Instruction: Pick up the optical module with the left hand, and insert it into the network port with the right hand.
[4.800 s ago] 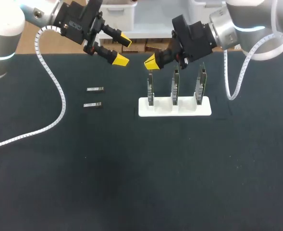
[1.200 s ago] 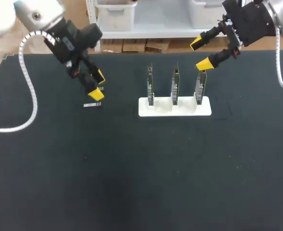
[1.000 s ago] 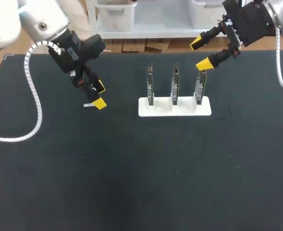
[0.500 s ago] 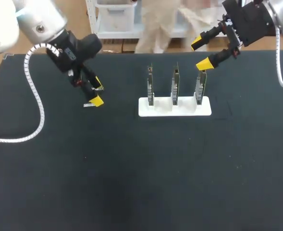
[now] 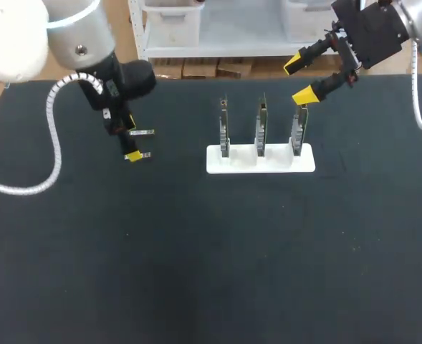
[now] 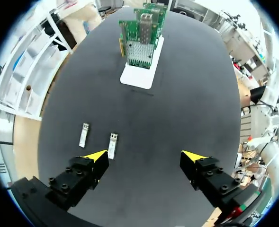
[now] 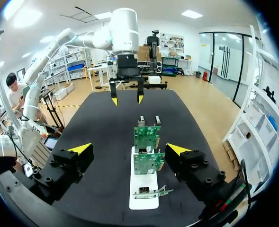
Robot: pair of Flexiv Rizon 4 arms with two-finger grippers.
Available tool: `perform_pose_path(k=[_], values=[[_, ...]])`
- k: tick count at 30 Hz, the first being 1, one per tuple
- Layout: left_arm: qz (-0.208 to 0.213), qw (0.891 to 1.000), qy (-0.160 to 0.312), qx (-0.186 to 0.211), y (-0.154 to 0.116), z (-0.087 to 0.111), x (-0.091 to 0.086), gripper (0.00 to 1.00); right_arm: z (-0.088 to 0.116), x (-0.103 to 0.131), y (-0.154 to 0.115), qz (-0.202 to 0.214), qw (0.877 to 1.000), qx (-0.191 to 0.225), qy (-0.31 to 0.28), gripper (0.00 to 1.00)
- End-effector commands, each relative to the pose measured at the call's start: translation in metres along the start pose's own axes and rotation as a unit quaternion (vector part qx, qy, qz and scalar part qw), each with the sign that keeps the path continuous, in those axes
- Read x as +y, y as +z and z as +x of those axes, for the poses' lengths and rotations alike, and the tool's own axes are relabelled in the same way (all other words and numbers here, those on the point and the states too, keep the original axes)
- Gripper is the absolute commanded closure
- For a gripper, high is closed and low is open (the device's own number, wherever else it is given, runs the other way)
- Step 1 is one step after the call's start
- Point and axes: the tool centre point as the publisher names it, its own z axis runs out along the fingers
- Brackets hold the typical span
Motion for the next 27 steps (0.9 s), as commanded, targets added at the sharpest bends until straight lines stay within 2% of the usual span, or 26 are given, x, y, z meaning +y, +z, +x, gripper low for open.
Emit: perform_pose_path(k=[1,6,14,18,27], values=[[0.02,1.0,0.009,-0.018,0.021,0.005,0.007,0.0,0.0,0.001,0.0,0.001,1.0,0.0,0.0,0.0],[0.038,0.999,0.007,-0.017,0.035,0.009,0.01,0.0,0.0,0.001,0.0,0.001,1.0,0.0,0.0,0.0],[0.038,0.997,0.047,0.045,0.033,0.006,0.025,0.0,0.0,0.001,0.0,0.001,1.0,0.0,0.0,0.0],[0.04,0.997,0.052,0.048,0.034,0.004,0.03,0.0,0.0,0.001,0.0,0.001,1.0,0.0,0.0,0.0],[0.048,0.996,0.034,0.068,0.045,0.013,0.022,0.0,0.0,0.001,0.0,0.001,1.0,0.0,0.0,0.0]])
